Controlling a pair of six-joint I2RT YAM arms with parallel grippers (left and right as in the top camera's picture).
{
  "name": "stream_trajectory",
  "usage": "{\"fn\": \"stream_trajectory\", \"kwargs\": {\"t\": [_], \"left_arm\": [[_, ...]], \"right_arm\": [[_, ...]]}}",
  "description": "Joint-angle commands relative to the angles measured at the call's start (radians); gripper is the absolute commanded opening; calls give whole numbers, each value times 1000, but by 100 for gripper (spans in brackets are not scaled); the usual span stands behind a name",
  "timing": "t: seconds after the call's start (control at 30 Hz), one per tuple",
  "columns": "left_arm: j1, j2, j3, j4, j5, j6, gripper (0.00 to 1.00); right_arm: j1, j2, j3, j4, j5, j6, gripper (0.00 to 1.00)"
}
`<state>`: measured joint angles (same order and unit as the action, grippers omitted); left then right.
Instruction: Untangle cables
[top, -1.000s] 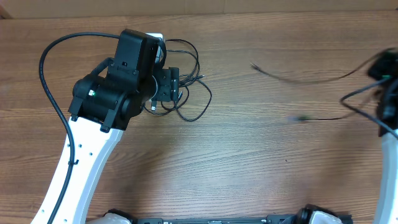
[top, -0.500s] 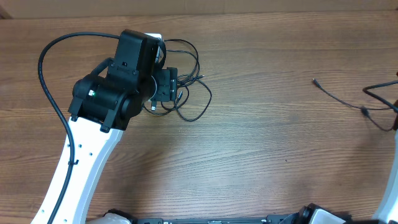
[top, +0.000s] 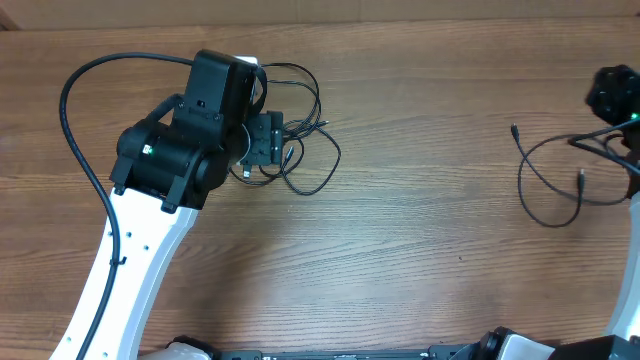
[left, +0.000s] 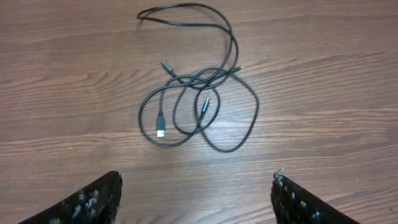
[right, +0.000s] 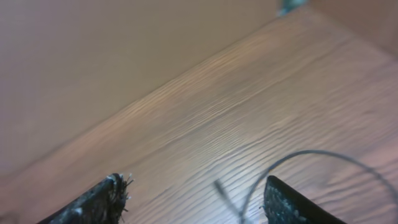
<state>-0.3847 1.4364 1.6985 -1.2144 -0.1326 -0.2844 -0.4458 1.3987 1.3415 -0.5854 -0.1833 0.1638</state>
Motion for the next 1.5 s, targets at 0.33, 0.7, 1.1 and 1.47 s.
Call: {"fn": "stream_trajectory", "kwargs": {"t": [0.33,0.7,1.1,1.47], "left_arm": [[44,126,4,43,-84,-63,97],[45,429,4,425,84,-63,96],[44,714,4,743,258,-274,94],[43,830,4,916,265,-325,48]], "right_arm": [[230,-52,27,-315,-202,-147,76],[354,-52,27,-409,-193,-146,84],[358,-52,27,-420,-193,-139,84],[358,-52,27,-419,-201,-138,84]]}}
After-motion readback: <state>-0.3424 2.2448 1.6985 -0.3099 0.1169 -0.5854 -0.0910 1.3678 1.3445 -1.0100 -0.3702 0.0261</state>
